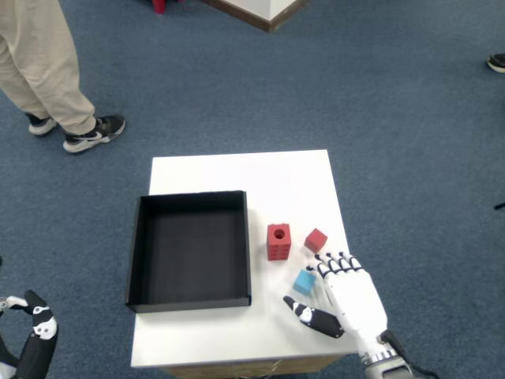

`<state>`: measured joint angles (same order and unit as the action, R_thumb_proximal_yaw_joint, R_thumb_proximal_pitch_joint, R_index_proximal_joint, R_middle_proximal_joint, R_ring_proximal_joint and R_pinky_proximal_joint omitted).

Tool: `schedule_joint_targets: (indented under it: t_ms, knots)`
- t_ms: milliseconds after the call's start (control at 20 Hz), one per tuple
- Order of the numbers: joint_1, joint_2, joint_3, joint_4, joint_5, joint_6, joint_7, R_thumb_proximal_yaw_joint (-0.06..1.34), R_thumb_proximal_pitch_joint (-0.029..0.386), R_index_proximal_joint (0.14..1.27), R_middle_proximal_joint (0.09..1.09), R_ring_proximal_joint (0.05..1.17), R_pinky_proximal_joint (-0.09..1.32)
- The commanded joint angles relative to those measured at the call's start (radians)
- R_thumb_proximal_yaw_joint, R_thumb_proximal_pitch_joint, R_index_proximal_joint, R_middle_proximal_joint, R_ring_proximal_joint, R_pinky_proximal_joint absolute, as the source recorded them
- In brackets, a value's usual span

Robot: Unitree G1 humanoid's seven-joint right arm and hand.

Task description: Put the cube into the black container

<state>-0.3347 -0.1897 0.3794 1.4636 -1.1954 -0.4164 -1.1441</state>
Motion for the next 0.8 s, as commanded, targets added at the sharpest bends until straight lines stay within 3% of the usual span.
schedule_joint_targets:
  t_ms: [50,800]
  knots:
    - [-0.029,-0.02,-0.006,-0.022,-0.006,0.01,-0.065,0.28,0.019,0.54,0.32,0.32,0.26]
    - [-0.026,-0.033,-0.021,-0.013,-0.009,0.006,-0.037,0.52,0.131,0.66,0.35,0.33,0.27]
